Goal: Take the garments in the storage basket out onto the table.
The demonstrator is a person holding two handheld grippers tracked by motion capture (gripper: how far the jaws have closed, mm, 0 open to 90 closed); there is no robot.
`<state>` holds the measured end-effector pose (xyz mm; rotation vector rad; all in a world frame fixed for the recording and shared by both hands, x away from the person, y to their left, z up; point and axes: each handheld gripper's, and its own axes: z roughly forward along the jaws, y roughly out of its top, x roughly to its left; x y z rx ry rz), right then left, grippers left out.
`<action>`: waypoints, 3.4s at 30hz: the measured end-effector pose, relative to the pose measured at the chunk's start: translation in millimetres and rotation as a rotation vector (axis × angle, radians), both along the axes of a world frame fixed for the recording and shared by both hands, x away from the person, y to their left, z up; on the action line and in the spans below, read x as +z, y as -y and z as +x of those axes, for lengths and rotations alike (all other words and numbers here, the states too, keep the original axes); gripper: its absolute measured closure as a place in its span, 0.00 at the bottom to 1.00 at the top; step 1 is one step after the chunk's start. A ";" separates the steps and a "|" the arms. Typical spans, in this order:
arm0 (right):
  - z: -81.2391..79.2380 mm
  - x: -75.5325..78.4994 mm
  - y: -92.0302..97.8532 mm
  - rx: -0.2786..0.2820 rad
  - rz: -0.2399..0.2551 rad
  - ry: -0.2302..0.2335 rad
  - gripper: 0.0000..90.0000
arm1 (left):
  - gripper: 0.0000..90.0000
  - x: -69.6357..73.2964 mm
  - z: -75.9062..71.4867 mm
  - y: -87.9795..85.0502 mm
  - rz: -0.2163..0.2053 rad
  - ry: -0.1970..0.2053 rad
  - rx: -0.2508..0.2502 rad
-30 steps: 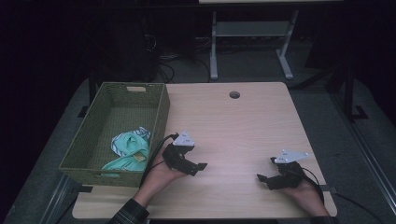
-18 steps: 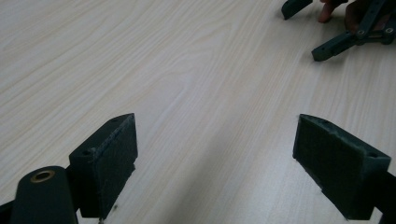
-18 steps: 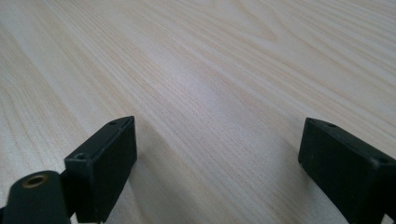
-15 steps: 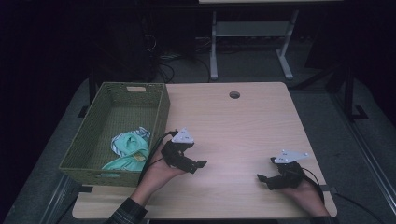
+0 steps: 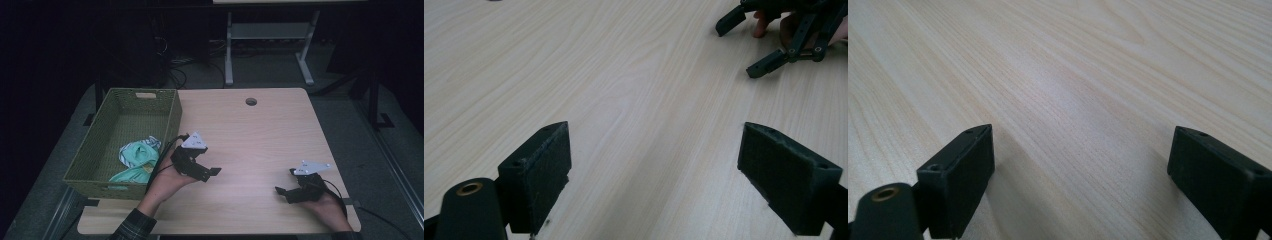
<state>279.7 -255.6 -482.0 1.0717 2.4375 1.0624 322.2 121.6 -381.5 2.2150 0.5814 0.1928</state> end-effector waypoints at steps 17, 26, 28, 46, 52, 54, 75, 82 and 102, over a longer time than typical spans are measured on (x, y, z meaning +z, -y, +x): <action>0.0 0.0 0.1 0.000 0.001 0.000 0.12 | 0.15 8.4 6.3 -4.2 -0.008 -0.016 -0.036; 0.1 0.0 0.1 0.003 -0.004 0.001 0.12 | 0.15 14.8 9.7 -11.6 -0.019 -0.016 -0.056; 0.1 0.0 0.1 0.003 -0.004 0.001 0.12 | 0.15 15.1 9.5 -12.5 -0.022 -0.017 -0.058; 0.4 -0.2 0.3 0.006 -0.004 0.006 0.12 | 0.15 22.3 9.4 -28.1 -0.045 -0.022 -0.055; 0.4 -0.2 0.3 0.006 -0.005 0.006 0.12 | 0.15 24.4 9.5 -31.8 -0.049 -0.019 -0.050; 0.4 -0.2 0.3 0.006 -0.005 0.006 0.12 | 0.15 25.5 9.7 -34.0 -0.040 -0.017 -0.047; 0.4 -0.1 0.3 0.006 -0.005 0.006 0.12 | 0.15 28.0 10.4 -59.0 -0.028 -0.009 -0.001; 0.4 -0.1 0.3 0.006 -0.005 0.006 0.12 | 0.15 27.2 9.6 -66.0 -0.017 -0.014 0.009; 0.4 -0.1 0.3 0.006 -0.005 0.006 0.12 | 0.15 28.4 9.4 -89.7 -0.021 -0.023 0.063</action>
